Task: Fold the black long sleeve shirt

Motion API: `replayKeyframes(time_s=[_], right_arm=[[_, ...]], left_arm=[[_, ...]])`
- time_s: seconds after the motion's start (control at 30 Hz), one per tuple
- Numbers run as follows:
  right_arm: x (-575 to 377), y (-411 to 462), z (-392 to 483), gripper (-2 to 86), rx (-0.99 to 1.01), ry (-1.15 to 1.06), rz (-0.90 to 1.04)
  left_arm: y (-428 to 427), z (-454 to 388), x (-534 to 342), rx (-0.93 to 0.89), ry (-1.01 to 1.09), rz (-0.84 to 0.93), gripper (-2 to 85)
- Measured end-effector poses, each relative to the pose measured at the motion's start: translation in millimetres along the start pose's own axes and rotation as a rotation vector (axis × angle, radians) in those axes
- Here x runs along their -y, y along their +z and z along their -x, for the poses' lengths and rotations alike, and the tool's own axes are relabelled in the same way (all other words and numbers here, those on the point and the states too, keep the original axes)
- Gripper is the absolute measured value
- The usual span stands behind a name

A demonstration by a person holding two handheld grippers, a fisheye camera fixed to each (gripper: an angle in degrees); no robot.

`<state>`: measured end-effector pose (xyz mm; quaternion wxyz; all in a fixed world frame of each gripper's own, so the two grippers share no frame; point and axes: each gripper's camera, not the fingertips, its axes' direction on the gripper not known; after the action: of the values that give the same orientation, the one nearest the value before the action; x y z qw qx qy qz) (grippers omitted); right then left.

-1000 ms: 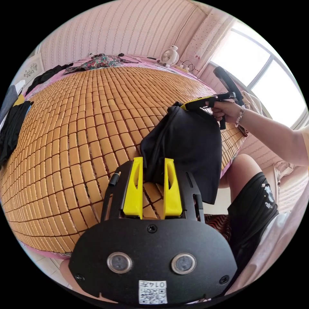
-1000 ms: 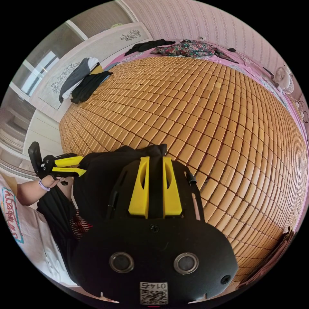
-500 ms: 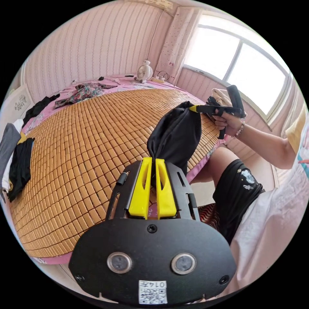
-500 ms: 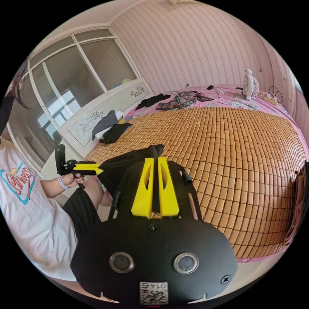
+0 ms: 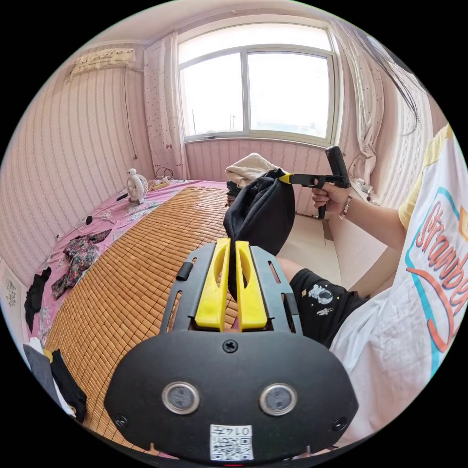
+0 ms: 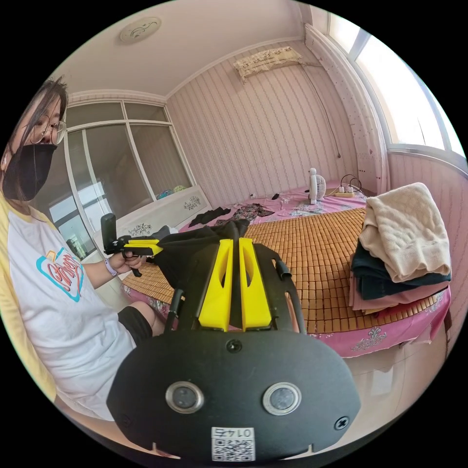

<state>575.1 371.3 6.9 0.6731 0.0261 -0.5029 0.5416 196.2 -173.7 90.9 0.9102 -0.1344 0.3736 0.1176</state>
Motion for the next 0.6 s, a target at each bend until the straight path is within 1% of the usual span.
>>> replayKeyframes(time_s=[0.1, 0.2, 0.4, 0.5, 0.6], right_arm=[[-1, -22, -17, 1.1, -0.023, 0.019, -0.016], [7, -17, -35, 1.1, -0.034, 0.006, 0.009], [56, 49, -76, 1.2, 0.013, -0.065, 0.076], [93, 83, -101, 1.4, 0.032, -0.101, 0.116], [138, 107, -127, 1.5, -0.006, -0.158, 0.182]], left_arm=[[18, -11, 29, -0.048, -0.009, -0.034, -0.3], [33, -18, 50, -0.032, 0.017, -0.027, -0.4], [57, 12, 80, 0.039, -0.012, -0.009, -0.3], [75, 40, 98, 0.029, -0.055, -0.023, -0.3], [106, 68, 129, -0.008, -0.067, -0.057, 0.4]])
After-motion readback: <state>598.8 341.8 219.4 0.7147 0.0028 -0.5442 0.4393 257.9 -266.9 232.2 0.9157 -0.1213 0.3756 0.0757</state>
